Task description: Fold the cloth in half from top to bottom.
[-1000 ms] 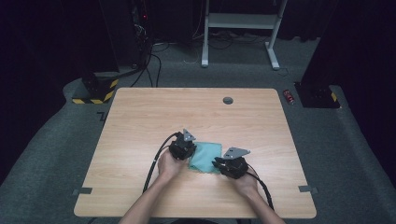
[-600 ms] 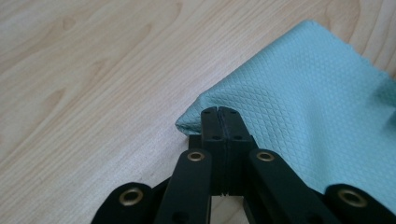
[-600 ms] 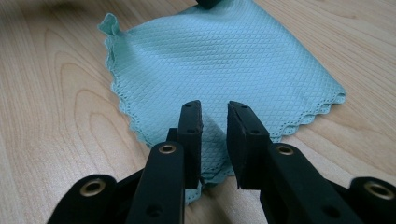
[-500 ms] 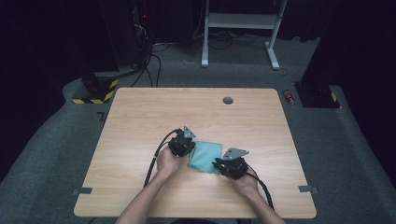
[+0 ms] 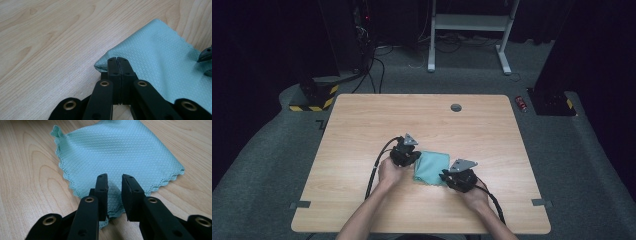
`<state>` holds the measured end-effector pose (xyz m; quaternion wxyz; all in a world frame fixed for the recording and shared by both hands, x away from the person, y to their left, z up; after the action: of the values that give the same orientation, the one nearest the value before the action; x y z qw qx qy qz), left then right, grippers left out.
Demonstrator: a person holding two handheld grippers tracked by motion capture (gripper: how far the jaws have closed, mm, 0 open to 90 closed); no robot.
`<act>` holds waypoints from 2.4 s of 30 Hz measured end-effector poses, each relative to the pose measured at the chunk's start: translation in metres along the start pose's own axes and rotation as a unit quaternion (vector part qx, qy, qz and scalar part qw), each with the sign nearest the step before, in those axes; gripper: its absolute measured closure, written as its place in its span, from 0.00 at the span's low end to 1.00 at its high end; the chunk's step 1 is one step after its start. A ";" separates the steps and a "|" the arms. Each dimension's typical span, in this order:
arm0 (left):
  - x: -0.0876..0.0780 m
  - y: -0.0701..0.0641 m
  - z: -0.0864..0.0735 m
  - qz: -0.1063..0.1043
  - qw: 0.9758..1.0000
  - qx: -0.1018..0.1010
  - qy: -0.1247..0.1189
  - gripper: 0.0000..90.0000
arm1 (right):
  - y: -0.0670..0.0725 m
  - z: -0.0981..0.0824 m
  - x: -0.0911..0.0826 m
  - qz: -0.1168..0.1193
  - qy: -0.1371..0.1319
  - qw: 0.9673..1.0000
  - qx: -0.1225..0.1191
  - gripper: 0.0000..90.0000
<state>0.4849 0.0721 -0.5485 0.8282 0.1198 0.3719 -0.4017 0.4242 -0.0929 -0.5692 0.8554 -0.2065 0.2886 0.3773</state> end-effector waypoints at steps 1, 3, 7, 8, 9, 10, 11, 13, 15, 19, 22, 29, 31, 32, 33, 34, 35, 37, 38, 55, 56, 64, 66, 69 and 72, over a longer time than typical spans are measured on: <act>0.001 0.000 0.000 0.001 1.000 -0.001 -0.001 0.99 | 0.000 0.000 0.000 0.000 0.000 1.000 0.000 0.84; 0.002 0.000 0.000 -0.003 1.000 -0.011 0.000 0.99 | 0.000 0.000 0.000 0.001 0.001 1.000 0.001 0.84; 0.004 0.001 -0.002 0.002 1.000 -0.008 0.006 0.99 | 0.000 0.000 0.000 0.002 0.003 1.000 0.000 0.83; 0.004 0.001 -0.002 0.002 1.000 -0.005 0.007 0.99 | 0.000 0.000 0.000 0.003 0.004 1.000 0.000 0.83; 0.004 0.000 -0.001 0.002 1.000 -0.008 0.002 0.99 | 0.000 0.000 0.000 0.003 0.003 1.000 0.000 0.83; 0.003 0.000 0.000 0.004 1.000 -0.005 0.001 0.99 | 0.000 0.000 0.000 0.003 0.003 1.000 0.000 0.83; 0.003 0.000 0.000 0.004 1.000 -0.004 -0.001 0.99 | 0.000 0.000 0.000 0.003 0.004 1.000 0.000 0.83; 0.002 0.000 0.001 0.003 1.000 -0.003 -0.002 0.98 | 0.000 0.000 0.000 0.003 0.004 1.000 0.001 0.83; 0.002 -0.001 0.001 0.005 1.000 -0.005 -0.004 0.98 | 0.000 0.000 0.000 0.004 0.004 1.000 0.001 0.83; 0.002 -0.002 0.002 0.008 1.000 0.002 -0.007 0.99 | -0.001 0.001 0.000 0.004 0.005 1.000 -0.001 0.83; 0.001 -0.002 0.002 0.012 1.000 0.005 -0.006 0.99 | -0.001 0.001 0.000 0.005 0.005 1.000 0.000 0.84; -0.001 0.005 0.001 0.001 1.000 -0.024 -0.010 0.99 | 0.000 0.001 0.000 0.003 0.006 1.000 -0.004 0.84; -0.001 0.008 -0.001 0.009 1.000 -0.025 -0.005 0.99 | 0.000 0.001 0.000 0.003 0.006 1.000 -0.005 0.84; -0.001 0.009 -0.002 0.007 1.000 -0.029 -0.004 0.99 | 0.000 0.001 0.000 0.003 0.006 1.000 -0.005 0.84; -0.001 0.011 -0.002 0.009 1.000 -0.030 -0.004 0.99 | 0.000 0.001 0.000 0.003 0.007 1.000 -0.006 0.84; -0.001 0.011 -0.002 0.014 1.000 -0.027 -0.002 0.99 | 0.000 0.001 0.000 0.003 0.008 1.000 -0.006 0.84; -0.001 0.010 -0.002 0.017 1.000 -0.026 -0.002 0.99 | 0.000 0.001 0.000 0.003 0.008 1.000 -0.006 0.84; -0.002 0.009 -0.001 0.028 0.999 -0.020 -0.004 0.99 | -0.001 0.001 0.000 0.004 0.008 1.000 -0.006 0.84; -0.003 0.009 0.000 0.034 0.999 -0.017 -0.008 0.95 | -0.001 0.001 0.000 0.004 0.008 1.000 -0.005 0.84; -0.020 -0.035 -0.044 0.011 0.998 0.062 0.004 0.61 | -0.006 0.001 0.001 0.001 0.014 1.000 0.014 0.77; -0.024 -0.036 -0.048 0.014 0.998 0.067 0.001 0.60 | -0.007 0.001 0.001 0.000 0.014 1.000 0.013 0.76; -0.039 -0.046 -0.066 0.024 0.995 0.094 0.016 0.54 | 0.001 -0.002 -0.009 0.001 0.021 1.000 -0.018 0.68; -0.045 -0.044 -0.063 0.027 0.995 0.091 -0.001 0.54 | 0.000 -0.005 -0.010 0.003 0.020 1.000 -0.016 0.67; -0.052 -0.035 -0.051 0.017 0.997 0.065 -0.040 0.54 | -0.005 -0.007 -0.016 -0.006 0.013 1.000 -0.017 0.68; -0.045 -0.027 -0.035 0.017 0.997 0.057 -0.050 0.54 | -0.013 -0.001 -0.018 -0.007 0.000 1.000 0.008 0.73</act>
<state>0.4287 0.0980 -0.5382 0.8443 0.1531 0.3045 -0.4135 0.4240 -0.1112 -0.5570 0.8597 -0.2014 0.2899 0.3692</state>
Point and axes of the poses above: each handheld gripper's, and its own axes: x roughly forward along the jaws, z roughly out of its top, y roughly to its left, the point moved 7 cm from there along x, roughly forward along the jaws, and after that the axes turned 7 degrees about -z, right-handed, at the moved point
